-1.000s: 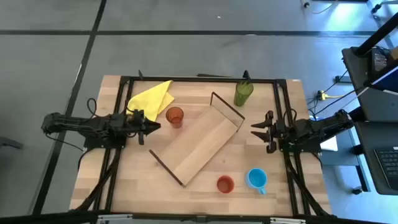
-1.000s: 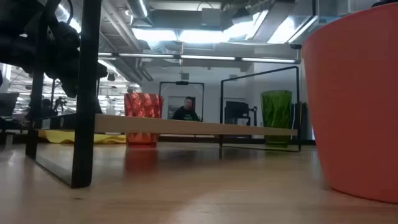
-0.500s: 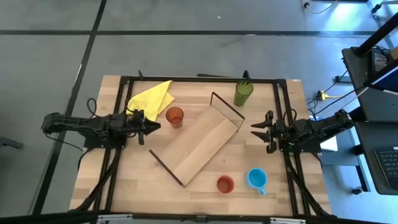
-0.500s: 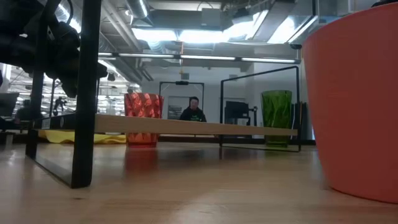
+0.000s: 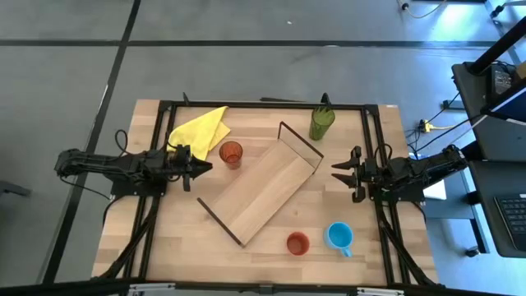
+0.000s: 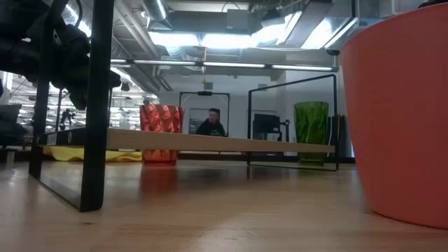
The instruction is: Stack small to large cups/mugs on shelf
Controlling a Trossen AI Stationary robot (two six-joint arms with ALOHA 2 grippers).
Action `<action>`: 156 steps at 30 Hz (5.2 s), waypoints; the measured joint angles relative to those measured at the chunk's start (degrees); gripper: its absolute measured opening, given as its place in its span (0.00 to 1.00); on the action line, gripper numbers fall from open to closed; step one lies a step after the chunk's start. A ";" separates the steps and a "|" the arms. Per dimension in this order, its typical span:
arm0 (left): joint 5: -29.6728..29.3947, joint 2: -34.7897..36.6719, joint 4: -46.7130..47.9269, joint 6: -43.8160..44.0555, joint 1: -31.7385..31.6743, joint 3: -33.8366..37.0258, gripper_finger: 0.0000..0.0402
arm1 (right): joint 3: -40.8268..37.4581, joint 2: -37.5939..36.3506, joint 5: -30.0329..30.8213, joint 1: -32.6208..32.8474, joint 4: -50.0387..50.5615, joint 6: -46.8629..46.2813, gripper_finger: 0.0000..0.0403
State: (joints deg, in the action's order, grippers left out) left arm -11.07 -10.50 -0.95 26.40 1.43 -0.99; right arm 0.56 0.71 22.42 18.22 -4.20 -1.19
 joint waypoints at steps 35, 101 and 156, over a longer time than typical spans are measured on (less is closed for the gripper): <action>0.02 0.02 0.00 0.01 0.00 0.01 0.13 | -0.03 -0.02 0.47 0.00 -28.49 -1.18 0.35; -31.85 0.19 -50.77 4.68 -0.04 -0.02 0.13 | 9.13 0.02 -11.25 0.00 -50.09 0.78 0.35; -13.64 -31.09 49.18 -16.78 -8.39 -56.87 0.13 | 67.40 43.51 56.57 -1.15 10.07 5.91 0.35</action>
State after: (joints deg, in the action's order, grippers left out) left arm -24.71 -41.59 48.23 9.62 -6.96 -57.86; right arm 67.96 44.22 78.99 17.07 5.87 4.72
